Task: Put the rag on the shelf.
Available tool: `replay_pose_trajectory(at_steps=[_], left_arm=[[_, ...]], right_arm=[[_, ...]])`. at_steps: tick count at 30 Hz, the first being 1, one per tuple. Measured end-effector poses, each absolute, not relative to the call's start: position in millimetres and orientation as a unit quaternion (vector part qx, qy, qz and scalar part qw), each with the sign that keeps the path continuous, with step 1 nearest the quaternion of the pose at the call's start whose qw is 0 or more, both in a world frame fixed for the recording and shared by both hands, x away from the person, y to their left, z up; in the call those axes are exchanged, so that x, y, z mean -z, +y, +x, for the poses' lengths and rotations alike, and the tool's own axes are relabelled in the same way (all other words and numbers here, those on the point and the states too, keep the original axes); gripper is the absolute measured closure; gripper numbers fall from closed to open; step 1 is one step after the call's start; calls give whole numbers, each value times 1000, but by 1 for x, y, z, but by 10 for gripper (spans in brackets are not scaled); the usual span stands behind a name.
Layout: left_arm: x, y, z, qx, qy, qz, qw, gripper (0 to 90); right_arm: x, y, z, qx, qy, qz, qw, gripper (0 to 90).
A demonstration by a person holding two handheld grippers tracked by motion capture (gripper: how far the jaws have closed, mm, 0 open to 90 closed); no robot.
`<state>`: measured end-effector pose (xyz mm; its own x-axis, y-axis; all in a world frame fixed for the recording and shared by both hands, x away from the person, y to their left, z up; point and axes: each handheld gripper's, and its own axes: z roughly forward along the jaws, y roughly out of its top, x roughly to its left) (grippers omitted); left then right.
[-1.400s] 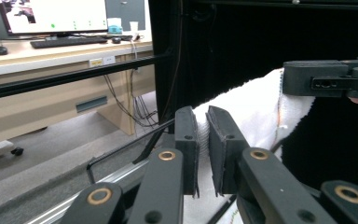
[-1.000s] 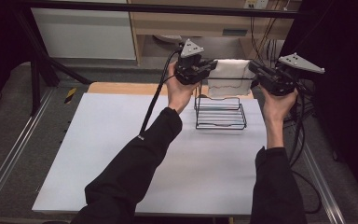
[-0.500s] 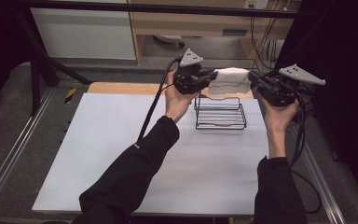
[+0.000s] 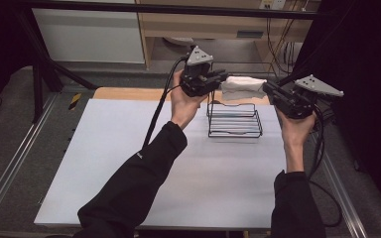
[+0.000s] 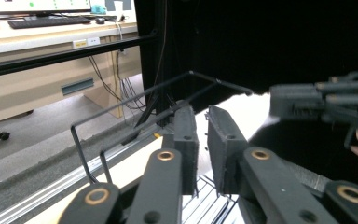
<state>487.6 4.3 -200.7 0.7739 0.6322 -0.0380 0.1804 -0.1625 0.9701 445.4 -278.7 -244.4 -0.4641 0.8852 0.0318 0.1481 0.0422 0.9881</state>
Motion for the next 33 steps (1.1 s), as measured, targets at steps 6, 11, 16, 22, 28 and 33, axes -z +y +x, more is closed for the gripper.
replay_pose_trajectory(at_steps=[6, 11, 16, 22, 28, 33], left_arm=[[199, -9, 499, -172, 297, 749, 566, 863], [210, -16, 499, -169, 293, 765, 548, 882], [224, -15, 496, -164, 289, 771, 542, 892], [233, -13, 494, -161, 287, 772, 543, 893], [237, -14, 494, -167, 286, 778, 534, 895], [242, -16, 496, -166, 288, 782, 527, 897]], right_arm=[[250, -279, 445, -563, 647, 399, 326, 828], [253, -281, 444, -564, 647, 400, 321, 827], [255, -281, 443, -563, 649, 399, 320, 824], [258, -281, 443, -559, 654, 398, 319, 818], [261, -283, 441, -559, 662, 394, 308, 771], [258, -288, 434, -564, 664, 388, 302, 704]])
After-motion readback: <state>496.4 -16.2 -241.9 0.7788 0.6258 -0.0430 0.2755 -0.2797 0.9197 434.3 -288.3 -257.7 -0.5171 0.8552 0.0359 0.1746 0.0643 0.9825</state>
